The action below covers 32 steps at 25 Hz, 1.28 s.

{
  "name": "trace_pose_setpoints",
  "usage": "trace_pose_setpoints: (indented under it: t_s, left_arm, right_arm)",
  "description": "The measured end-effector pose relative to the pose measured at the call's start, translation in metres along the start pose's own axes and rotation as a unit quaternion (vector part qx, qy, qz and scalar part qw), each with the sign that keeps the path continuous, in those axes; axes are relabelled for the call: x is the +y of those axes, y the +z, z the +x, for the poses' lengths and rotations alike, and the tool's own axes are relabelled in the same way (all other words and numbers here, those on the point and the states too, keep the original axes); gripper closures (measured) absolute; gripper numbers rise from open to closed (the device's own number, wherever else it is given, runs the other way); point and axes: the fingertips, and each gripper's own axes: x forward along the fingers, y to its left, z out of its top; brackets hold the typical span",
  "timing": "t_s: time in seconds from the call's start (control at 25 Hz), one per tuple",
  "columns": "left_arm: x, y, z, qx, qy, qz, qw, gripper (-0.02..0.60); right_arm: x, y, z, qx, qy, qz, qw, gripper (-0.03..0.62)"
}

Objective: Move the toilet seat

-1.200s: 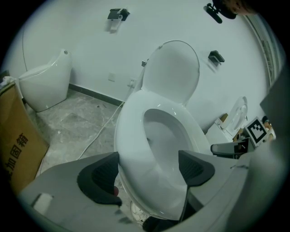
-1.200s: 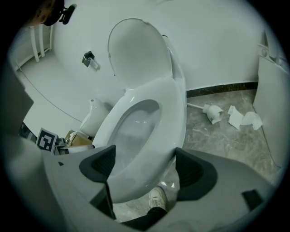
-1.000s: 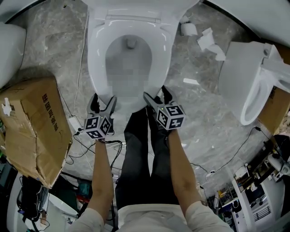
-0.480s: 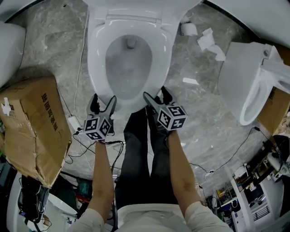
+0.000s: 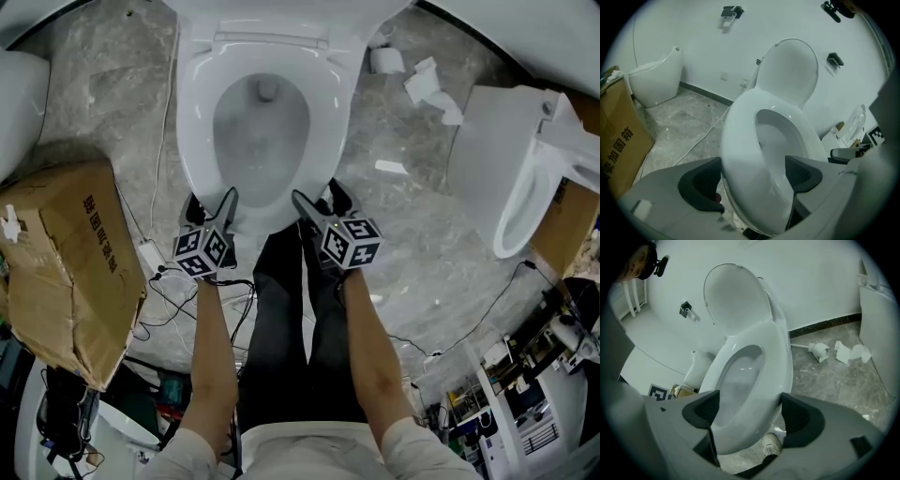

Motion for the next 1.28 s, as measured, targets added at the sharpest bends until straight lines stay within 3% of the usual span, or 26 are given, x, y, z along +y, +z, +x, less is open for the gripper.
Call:
trace_pose_setpoints:
  t_s: [0.16, 0.48, 0.6, 1.28]
  left_arm:
    - [-0.003, 0.0, -0.003, 0.0, -0.015, 0.011, 0.9998, 0.163]
    - [-0.004, 0.005, -0.008, -0.011, -0.024, -0.017, 0.9995, 0.169]
    - [-0.004, 0.013, -0.02, -0.033, -0.022, -0.026, 0.9989, 0.207]
    - [-0.037, 0.06, -0.075, -0.069, -0.048, -0.001, 0.9965, 0.209]
  right_arm:
    - [-0.003, -0.002, 0.002, 0.0, -0.008, -0.015, 1.0, 0.175]
    - [0.003, 0.004, -0.004, -0.024, 0.002, 0.01, 1.0, 0.175]
    - [0.009, 0.01, -0.012, -0.037, 0.005, 0.01, 0.999, 0.177]
    - [0.042, 0.044, -0.055, -0.069, 0.002, -0.017, 0.997, 0.177]
